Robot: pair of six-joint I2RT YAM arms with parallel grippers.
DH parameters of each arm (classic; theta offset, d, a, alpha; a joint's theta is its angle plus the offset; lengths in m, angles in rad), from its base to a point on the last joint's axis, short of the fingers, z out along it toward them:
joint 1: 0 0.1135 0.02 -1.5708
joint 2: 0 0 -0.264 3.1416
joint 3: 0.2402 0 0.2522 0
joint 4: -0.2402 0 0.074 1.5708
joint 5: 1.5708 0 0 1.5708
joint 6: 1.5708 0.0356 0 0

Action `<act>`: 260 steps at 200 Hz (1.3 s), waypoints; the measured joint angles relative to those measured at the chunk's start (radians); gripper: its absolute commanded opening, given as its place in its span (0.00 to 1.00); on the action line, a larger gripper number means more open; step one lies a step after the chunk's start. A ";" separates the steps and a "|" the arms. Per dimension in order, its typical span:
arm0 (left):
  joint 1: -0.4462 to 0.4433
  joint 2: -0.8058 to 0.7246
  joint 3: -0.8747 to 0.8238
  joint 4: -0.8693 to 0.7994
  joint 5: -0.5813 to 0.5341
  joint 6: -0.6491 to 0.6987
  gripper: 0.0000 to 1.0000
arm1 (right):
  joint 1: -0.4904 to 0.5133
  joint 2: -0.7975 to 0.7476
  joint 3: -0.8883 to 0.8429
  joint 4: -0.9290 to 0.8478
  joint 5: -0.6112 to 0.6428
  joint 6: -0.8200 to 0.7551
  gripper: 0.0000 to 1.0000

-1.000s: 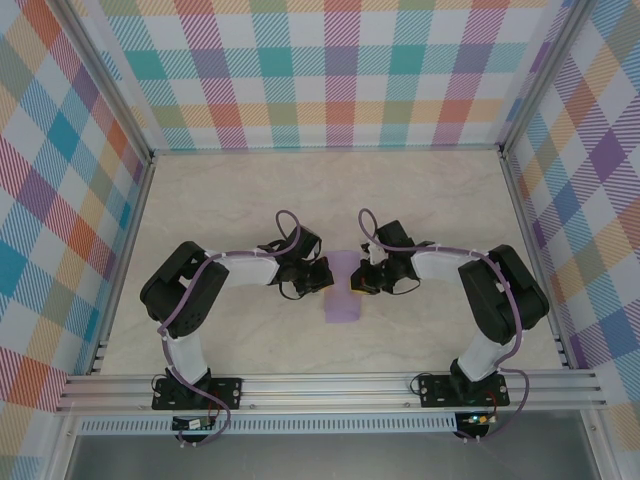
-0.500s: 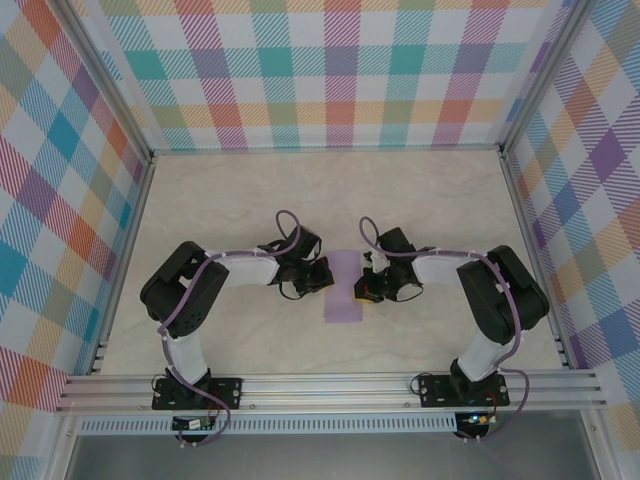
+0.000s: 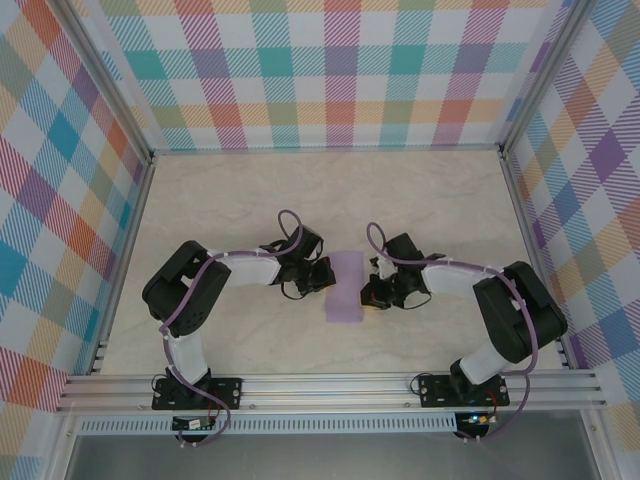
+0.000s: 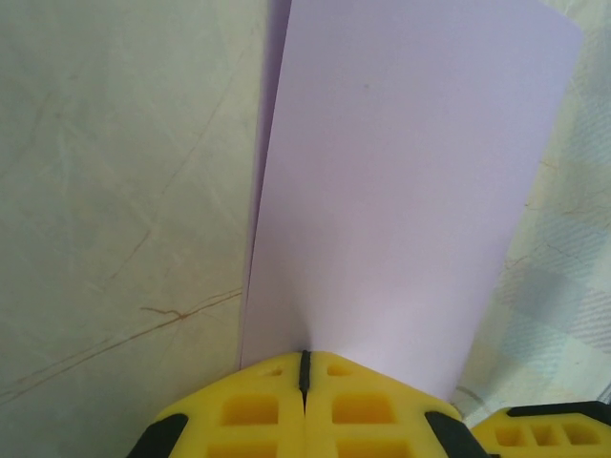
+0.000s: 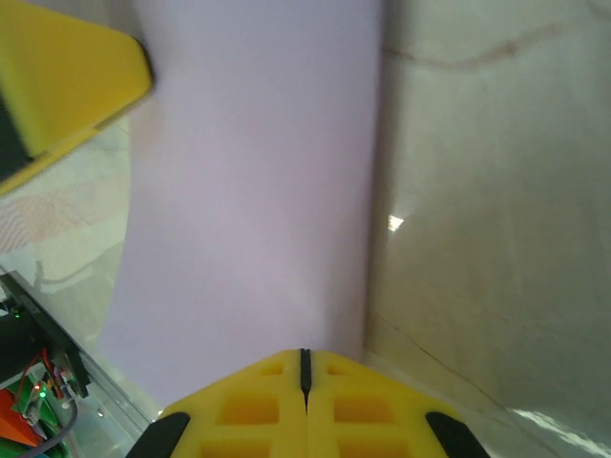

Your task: Fold a paper plane with a square sheet of paper (pick it up from the middle)

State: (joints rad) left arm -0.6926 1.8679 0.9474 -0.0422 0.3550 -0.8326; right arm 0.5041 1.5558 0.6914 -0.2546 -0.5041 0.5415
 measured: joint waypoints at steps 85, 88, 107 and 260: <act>-0.002 0.000 0.001 -0.001 -0.005 0.000 0.00 | 0.060 0.126 0.117 0.055 -0.026 0.012 0.00; -0.002 0.000 0.001 -0.001 -0.006 0.001 0.00 | 0.061 0.127 0.114 0.055 -0.027 0.013 0.00; -0.003 0.000 0.005 -0.008 -0.010 0.002 0.00 | 0.062 0.127 0.075 0.058 -0.029 0.012 0.00; -0.013 0.004 0.025 -0.017 -0.023 0.046 0.00 | 0.061 -0.193 -0.171 -0.058 0.049 0.071 0.00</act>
State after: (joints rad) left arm -0.7059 1.8717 0.9722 -0.0589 0.3317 -0.7864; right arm 0.5652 1.3632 0.5209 -0.3126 -0.4549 0.6125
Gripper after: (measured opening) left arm 0.037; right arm 0.046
